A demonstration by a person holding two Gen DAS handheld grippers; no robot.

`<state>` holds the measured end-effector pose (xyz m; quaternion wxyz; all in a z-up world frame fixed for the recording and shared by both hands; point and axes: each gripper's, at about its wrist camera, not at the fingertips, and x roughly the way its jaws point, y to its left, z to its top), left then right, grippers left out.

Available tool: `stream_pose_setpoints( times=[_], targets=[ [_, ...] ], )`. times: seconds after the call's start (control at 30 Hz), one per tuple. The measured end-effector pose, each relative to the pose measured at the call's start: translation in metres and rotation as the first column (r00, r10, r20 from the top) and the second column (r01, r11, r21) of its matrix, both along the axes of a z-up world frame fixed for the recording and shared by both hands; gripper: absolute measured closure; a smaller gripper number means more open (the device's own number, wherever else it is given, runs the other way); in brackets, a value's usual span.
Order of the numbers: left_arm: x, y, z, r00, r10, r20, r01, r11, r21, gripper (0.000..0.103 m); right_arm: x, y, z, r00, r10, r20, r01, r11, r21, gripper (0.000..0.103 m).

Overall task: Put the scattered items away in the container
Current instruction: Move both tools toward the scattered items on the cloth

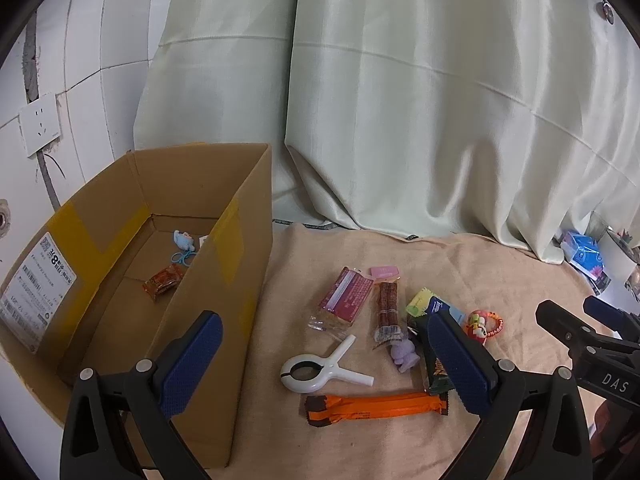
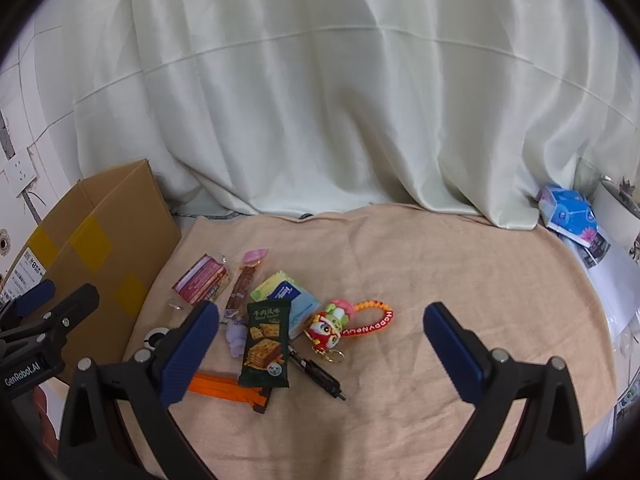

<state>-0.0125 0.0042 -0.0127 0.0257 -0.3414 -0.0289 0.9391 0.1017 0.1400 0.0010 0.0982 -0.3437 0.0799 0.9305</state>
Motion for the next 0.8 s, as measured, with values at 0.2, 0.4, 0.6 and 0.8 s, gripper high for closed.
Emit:
stream_pose_setpoints(
  times=[0.2, 0.4, 0.6, 0.8],
  targets=[
    [0.002, 0.0, -0.001, 1.0, -0.009, -0.001, 0.009, 1.0, 0.002, 0.0, 0.0, -0.001, 0.0, 1.0, 0.0, -0.002, 0.0, 1.0, 0.003, 0.0],
    [0.002, 0.001, 0.0, 1.0, -0.012, -0.005, 0.012, 1.0, 0.0, 0.0, -0.001, -0.001, -0.002, 1.0, 0.003, 0.003, -0.003, 1.0, -0.004, 0.0],
    [0.002, 0.004, -0.001, 1.0, -0.015, -0.004, 0.015, 1.0, -0.002, 0.0, 0.0, 0.0, -0.001, 1.0, 0.001, -0.002, -0.001, 1.0, -0.002, 0.0],
    [0.002, 0.011, -0.001, 0.999, -0.036, 0.001, 0.036, 0.999, -0.007, 0.0, 0.002, 0.002, -0.001, 1.0, -0.006, -0.007, 0.006, 1.0, -0.004, 0.0]
  ],
)
